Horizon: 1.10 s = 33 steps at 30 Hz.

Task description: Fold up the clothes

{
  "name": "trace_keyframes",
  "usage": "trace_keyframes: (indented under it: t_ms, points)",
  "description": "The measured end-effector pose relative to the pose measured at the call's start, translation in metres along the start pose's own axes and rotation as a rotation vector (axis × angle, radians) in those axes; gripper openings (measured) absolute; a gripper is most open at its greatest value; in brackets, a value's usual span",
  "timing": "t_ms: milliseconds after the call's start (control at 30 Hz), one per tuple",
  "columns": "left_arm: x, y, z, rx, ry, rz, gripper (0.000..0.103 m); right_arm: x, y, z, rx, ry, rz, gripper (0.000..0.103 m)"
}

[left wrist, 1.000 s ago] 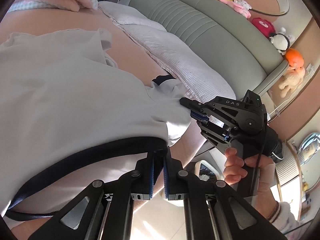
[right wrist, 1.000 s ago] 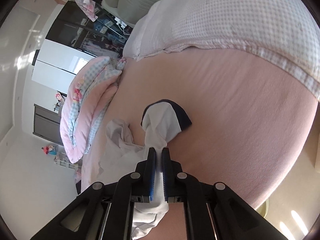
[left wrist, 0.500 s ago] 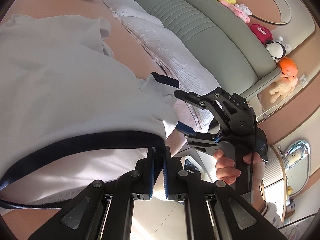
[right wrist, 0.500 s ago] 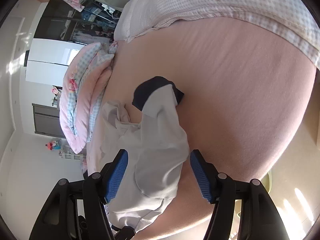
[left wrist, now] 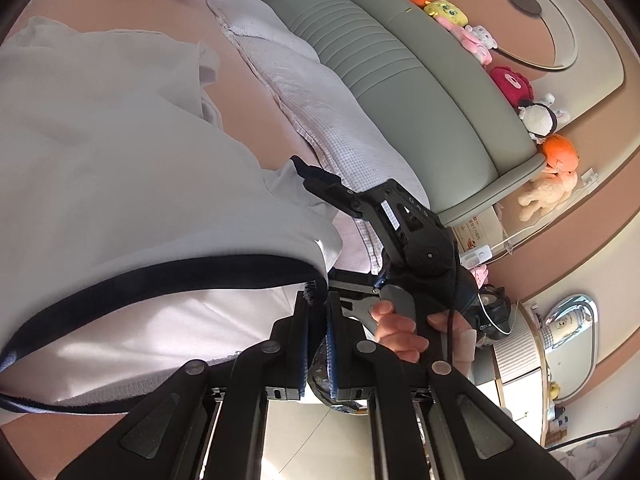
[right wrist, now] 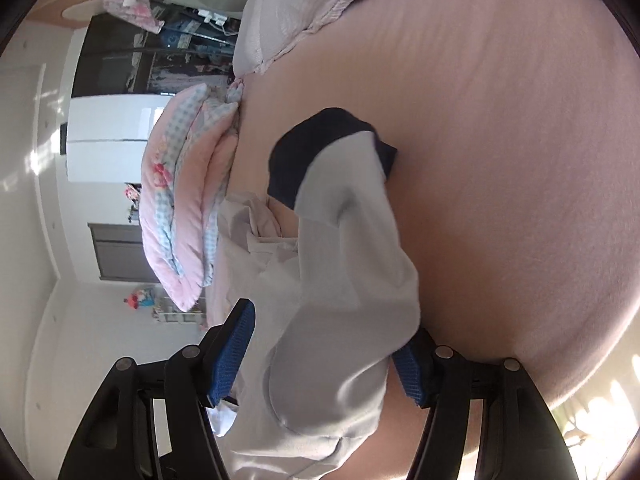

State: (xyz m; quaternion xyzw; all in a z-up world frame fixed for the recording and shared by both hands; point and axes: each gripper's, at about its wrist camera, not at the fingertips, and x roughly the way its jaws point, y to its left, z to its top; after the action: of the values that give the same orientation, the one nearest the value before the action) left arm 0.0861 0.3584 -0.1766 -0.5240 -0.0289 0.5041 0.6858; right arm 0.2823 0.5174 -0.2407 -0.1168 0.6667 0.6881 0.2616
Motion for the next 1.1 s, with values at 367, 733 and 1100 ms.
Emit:
trace_keyframes:
  t_ms: [367, 733, 1100]
  points:
    - [-0.003, 0.001, -0.009, 0.014, 0.011, 0.012, 0.006, -0.02, 0.016, 0.002, -0.107, -0.123, -0.139, 0.005]
    - [0.007, 0.002, -0.027, 0.033, 0.025, 0.1, 0.006, -0.055, 0.028, 0.012, -0.257, -0.182, -0.32, 0.005]
    - [0.011, -0.016, -0.028, 0.091, 0.037, 0.229, 0.008, -0.056, 0.037, -0.031, -0.434, -0.067, -0.51, 0.006]
